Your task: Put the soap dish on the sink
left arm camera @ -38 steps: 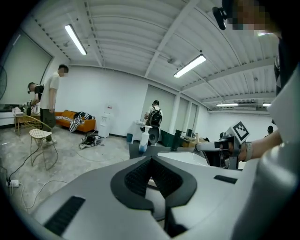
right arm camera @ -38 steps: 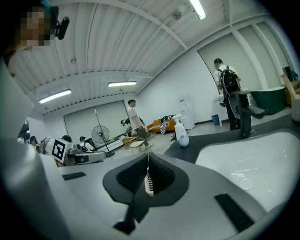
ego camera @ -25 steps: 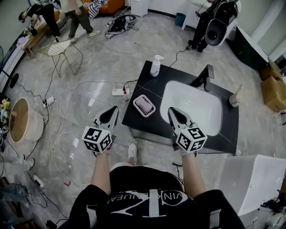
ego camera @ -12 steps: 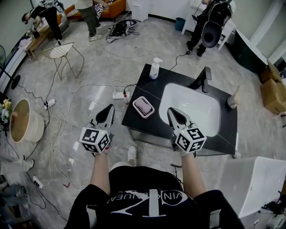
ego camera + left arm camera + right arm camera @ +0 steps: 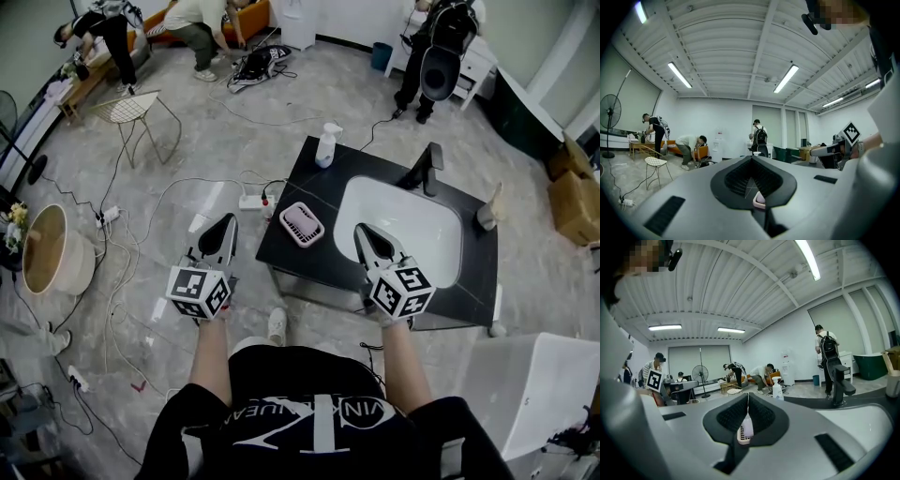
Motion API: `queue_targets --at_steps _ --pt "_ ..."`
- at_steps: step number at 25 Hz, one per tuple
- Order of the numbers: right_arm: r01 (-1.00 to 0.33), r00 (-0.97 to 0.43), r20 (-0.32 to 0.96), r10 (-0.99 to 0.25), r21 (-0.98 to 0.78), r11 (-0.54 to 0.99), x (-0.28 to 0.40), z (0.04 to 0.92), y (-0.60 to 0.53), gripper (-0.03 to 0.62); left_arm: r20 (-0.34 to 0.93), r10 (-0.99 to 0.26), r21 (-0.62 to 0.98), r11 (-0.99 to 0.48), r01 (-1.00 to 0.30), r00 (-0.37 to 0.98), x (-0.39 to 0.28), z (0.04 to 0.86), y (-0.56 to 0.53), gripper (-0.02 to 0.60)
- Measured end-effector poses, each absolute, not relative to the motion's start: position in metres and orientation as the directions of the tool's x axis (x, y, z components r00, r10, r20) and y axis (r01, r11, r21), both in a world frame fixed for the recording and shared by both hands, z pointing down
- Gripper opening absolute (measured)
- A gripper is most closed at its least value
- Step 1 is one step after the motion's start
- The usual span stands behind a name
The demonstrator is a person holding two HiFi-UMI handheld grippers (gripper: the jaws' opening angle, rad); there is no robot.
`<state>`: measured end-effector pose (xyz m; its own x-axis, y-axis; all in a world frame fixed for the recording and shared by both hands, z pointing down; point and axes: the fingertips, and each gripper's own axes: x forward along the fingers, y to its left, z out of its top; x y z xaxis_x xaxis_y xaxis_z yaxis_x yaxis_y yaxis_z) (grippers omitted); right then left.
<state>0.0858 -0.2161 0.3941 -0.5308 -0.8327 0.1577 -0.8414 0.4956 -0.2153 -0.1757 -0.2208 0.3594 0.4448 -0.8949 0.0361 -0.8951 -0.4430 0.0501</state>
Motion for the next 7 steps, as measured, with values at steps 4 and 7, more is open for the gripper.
queue_targets --at_steps 4,7 --pt "-0.842 -0.531 0.157 -0.833 -0.209 0.497 0.0849 0.3943 -0.2140 0.028 0.020 -0.902 0.036 -0.430 -0.902 0.431 -0.1786 0.3552 -0.2173 0.014" --pt "-0.842 -0.530 0.156 -0.834 -0.213 0.495 0.0839 0.3936 -0.2116 0.028 0.013 -0.906 0.029 -0.424 -0.905 0.424 -0.1811 0.3516 -0.2148 0.014"
